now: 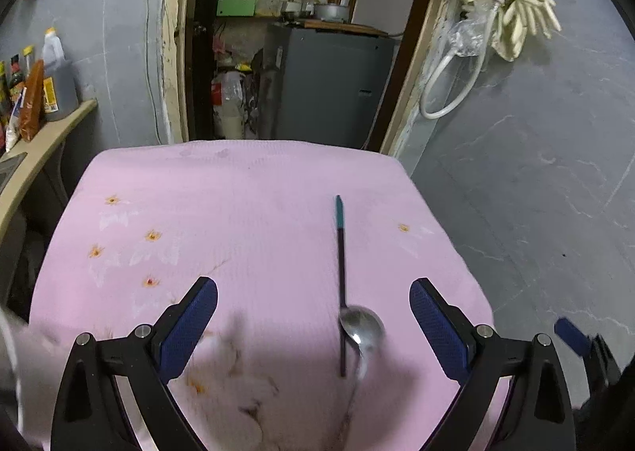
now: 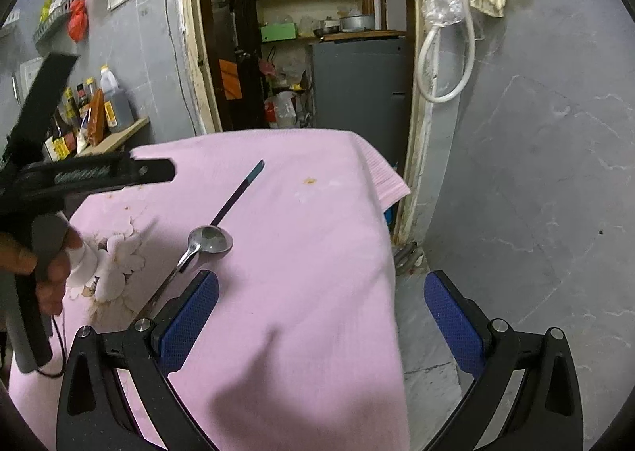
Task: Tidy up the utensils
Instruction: 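Grasp the teal-handled utensil with the left tool while the right tool grasps the silver spoon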
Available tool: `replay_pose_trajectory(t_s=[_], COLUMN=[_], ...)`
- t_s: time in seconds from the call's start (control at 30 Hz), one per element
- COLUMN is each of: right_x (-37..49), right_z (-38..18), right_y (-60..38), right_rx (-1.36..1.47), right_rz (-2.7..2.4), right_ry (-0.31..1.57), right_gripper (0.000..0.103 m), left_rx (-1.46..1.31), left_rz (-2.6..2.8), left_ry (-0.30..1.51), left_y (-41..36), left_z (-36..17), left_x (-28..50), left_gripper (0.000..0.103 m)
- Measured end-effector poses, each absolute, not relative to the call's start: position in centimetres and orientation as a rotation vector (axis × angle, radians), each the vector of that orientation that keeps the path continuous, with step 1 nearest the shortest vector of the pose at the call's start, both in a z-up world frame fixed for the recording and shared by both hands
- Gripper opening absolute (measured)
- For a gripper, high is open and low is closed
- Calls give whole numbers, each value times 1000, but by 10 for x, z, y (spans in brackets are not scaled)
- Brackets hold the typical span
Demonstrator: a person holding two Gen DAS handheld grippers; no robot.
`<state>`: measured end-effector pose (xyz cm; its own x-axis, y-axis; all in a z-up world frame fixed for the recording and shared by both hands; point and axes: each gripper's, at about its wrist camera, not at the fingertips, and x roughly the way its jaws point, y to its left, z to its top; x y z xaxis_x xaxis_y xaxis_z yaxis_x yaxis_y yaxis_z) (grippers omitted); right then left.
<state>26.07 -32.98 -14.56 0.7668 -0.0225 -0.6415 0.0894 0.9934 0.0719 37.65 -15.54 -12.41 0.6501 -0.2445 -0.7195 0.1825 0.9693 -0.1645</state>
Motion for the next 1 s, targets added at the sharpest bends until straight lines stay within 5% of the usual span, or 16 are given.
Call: replay_pose_trajectory(t_s=[0.6,1.0], right_x=[321,330], right_z=[-177,-182], right_y=[-267,-254], right_rx=[72,49], right_rz=[54,42], right_ry=[827,895], right_gripper=[101,101], left_rx=[-107,-114], left_rz=[-219,-234], left_ry=[988,999], left_y=[-131,-129], left_z=[-166,-173], left_x=[432,439], left_gripper=[75,75])
